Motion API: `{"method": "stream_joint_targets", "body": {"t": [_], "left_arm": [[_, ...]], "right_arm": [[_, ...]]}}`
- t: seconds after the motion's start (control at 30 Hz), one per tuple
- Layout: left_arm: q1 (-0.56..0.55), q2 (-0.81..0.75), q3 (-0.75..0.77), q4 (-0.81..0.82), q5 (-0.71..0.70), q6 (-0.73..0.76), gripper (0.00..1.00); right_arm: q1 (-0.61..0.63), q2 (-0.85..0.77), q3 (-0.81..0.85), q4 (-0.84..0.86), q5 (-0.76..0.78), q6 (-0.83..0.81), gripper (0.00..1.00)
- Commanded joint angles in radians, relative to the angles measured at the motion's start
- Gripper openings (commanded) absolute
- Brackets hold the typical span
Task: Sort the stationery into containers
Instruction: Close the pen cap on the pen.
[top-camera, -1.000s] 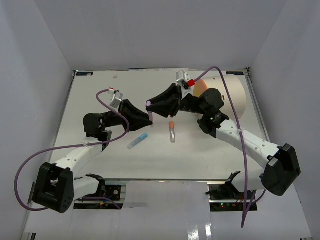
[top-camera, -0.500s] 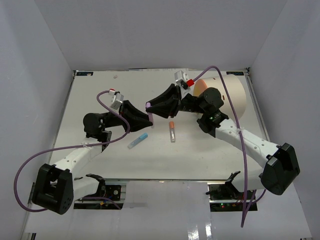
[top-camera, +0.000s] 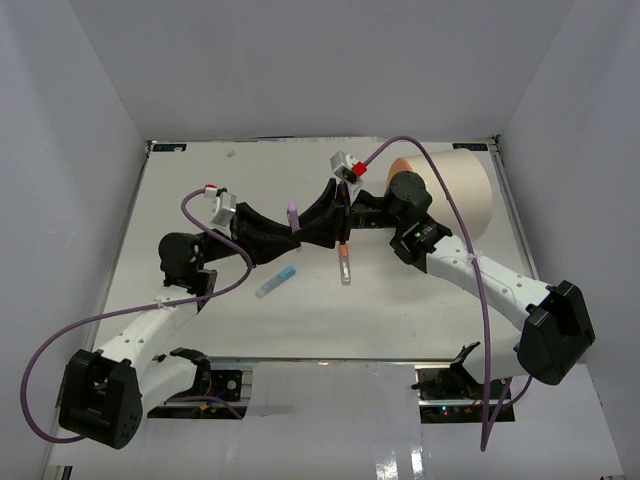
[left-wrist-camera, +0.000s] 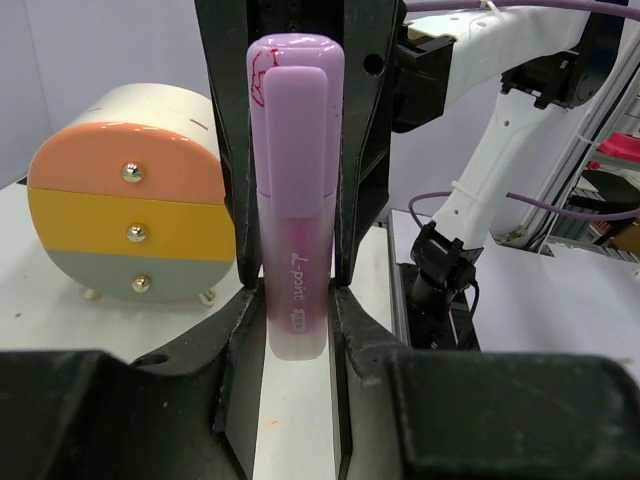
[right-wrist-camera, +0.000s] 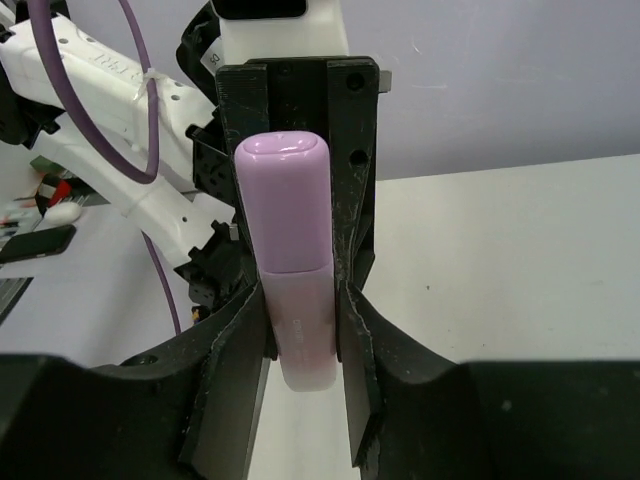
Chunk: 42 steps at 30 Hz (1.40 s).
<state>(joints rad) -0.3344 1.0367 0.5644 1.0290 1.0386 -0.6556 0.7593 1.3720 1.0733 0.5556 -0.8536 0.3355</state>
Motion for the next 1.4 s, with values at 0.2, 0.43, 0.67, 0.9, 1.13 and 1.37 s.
{"method": "stream_joint_targets", "body": {"t": [0.2,0.43,0.67,0.9,1.13,1.37], "left_arm": [[0.005,-0.018,0.015,0.082,-0.094,0.042,0.00],[0.005,-0.027,0.022,-0.007,-0.123,0.100,0.00],[0.005,-0.079,0.031,-0.225,-0.224,0.252,0.00],[0.003,-0.125,0.055,-0.504,-0.403,0.430,0.00],[-0.002,-0.135,0.075,-0.599,-0.488,0.497,0.00],[-0.009,-0.127,0.094,-0.646,-0.509,0.530,0.00]], "right_arm": [[0.002,0.016,0.013,-0.187,-0.058,-0.056,0.48],[0.000,-0.024,-0.003,-0.227,-0.025,-0.084,0.65],[-0.003,-0.114,-0.015,-0.358,0.099,-0.142,0.81],[0.001,-0.217,0.040,-0.465,0.359,-0.133,0.84],[0.018,-0.194,0.112,-0.413,0.553,-0.099,0.82],[0.126,-0.021,0.328,-0.453,0.761,-0.208,0.81]]}}
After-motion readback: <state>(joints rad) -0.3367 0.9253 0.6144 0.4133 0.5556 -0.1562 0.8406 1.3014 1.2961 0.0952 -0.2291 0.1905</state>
